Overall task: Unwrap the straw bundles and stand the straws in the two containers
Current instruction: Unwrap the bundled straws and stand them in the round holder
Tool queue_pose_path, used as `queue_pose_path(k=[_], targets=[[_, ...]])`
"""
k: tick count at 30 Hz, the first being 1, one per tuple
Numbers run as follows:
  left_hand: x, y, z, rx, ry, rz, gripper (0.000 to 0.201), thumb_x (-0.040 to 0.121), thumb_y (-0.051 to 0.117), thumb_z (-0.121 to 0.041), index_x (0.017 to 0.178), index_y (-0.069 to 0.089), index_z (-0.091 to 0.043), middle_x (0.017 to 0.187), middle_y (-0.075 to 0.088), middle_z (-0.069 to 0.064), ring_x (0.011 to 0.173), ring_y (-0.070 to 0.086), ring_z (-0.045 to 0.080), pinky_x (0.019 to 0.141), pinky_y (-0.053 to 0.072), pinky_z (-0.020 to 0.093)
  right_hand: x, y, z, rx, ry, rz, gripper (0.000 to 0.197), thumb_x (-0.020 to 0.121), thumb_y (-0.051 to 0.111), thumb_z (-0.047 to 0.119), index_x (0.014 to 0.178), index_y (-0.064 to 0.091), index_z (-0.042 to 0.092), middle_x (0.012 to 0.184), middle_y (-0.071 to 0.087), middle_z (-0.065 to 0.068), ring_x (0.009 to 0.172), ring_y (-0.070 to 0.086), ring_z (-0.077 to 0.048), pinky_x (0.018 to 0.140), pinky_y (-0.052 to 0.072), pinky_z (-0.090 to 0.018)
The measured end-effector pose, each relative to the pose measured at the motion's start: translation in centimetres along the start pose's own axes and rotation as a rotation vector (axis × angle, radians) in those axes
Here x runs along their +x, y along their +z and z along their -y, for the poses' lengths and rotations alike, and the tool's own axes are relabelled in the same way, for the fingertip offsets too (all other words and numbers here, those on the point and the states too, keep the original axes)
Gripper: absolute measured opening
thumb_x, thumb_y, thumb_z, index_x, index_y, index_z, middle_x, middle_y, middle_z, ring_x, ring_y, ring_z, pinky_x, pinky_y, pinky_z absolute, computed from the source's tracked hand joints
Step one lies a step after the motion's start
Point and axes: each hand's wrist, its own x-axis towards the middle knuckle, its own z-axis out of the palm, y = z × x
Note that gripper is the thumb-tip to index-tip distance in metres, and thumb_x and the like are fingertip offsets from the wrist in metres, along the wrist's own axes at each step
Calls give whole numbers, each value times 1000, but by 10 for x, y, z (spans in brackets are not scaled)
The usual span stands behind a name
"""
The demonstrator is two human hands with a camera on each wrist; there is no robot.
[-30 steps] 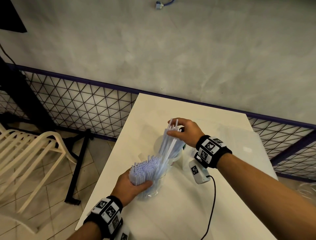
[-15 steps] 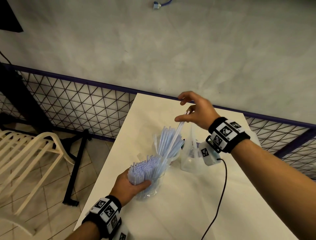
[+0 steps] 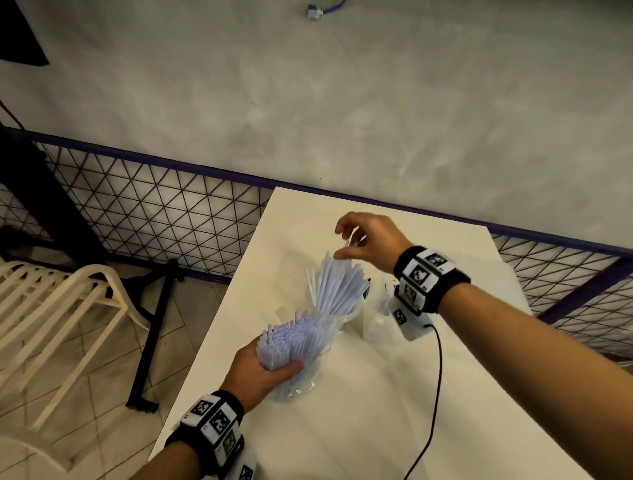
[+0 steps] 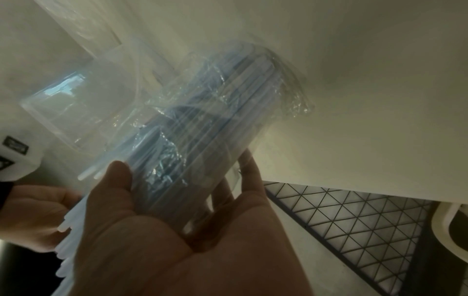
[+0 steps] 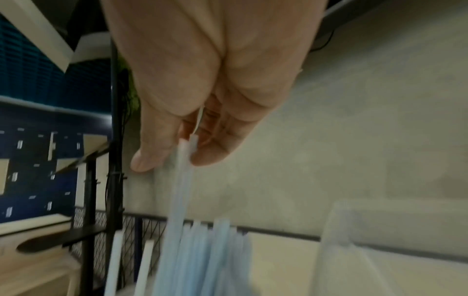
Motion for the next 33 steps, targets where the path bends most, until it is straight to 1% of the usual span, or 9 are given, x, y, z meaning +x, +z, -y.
queue_pose_path(k=[2, 5, 8, 10, 14, 18, 25, 29, 33], targets=[[0, 0, 1, -5, -2, -1, 47, 67, 87, -11, 108, 66, -17, 94, 71, -12, 83, 66, -13, 67, 47, 1, -3, 21, -8, -84, -32, 35, 37, 78, 81, 33, 106, 65, 14, 95, 61, 1, 80, 55, -16, 80, 50, -33], [0, 0, 3, -26, -11, -1, 48, 67, 88, -11, 109, 66, -18, 94, 72, -13, 85, 67, -11, 68, 48, 2, -9, 44, -15, -196, -74, 12, 43, 88, 67, 45, 122, 60, 21, 122, 58, -4, 113, 50, -23, 99, 40, -39], [0, 0, 3, -34, -16, -3, 47, 66, 88, -11, 107, 66, -20, 88, 73, -20, 84, 66, -13, 68, 47, 1, -10, 55, -13, -278, -99, 110, 54, 89, 59, 56, 138, 45, 37, 151, 40, 4, 141, 30, -21, 111, 27, -47], [0, 0, 3, -34, -18, -2, 47, 66, 88, -12, 107, 66, -20, 88, 73, -21, 84, 66, -13, 68, 47, 0, -7, 62, -10, -373, -141, 214, 49, 92, 54, 56, 139, 43, 43, 157, 32, 11, 148, 20, -19, 111, 19, -47], [1, -1, 3, -21, -19, 2, 47, 66, 89, -15, 107, 66, -18, 96, 72, -9, 85, 66, -10, 68, 48, 2, 1, 67, -9, -447, -84, 183, 26, 97, 52, 37, 120, 63, 36, 150, 43, 16, 145, 29, -15, 109, 17, -41], [0, -1, 3, -25, -9, 3, 47, 66, 89, -15, 107, 66, -17, 96, 72, -10, 85, 67, -9, 68, 49, 3, -1, 64, -3, -333, -40, 131, 48, 81, 59, 18, 127, 56, 34, 151, 41, 11, 143, 29, -15, 107, 18, -44], [1, -2, 4, -19, 12, 5, 46, 66, 89, -17, 106, 67, -18, 95, 73, -9, 86, 68, -7, 69, 49, 3, -35, 47, 30, 68, -164, 179, 53, 74, 46, 15, 124, 64, 17, 127, 64, 0, 116, 55, -13, 105, 40, -34], [1, -1, 6, -11, 24, 6, 43, 66, 89, -17, 104, 69, -16, 88, 76, -10, 83, 70, -2, 67, 50, 6, -74, 63, 34, -71, -251, 370, 56, 91, 58, 27, 145, 42, 21, 148, 48, -1, 134, 44, -13, 114, 33, -31], [1, 1, 7, -9, 29, 1, 46, 64, 90, -20, 105, 68, -19, 90, 75, -11, 85, 69, -2, 69, 51, 7, -97, 92, 21, -161, -360, 270, 54, 98, 52, 36, 147, 42, 17, 153, 42, 0, 140, 40, -16, 113, 36, -37]])
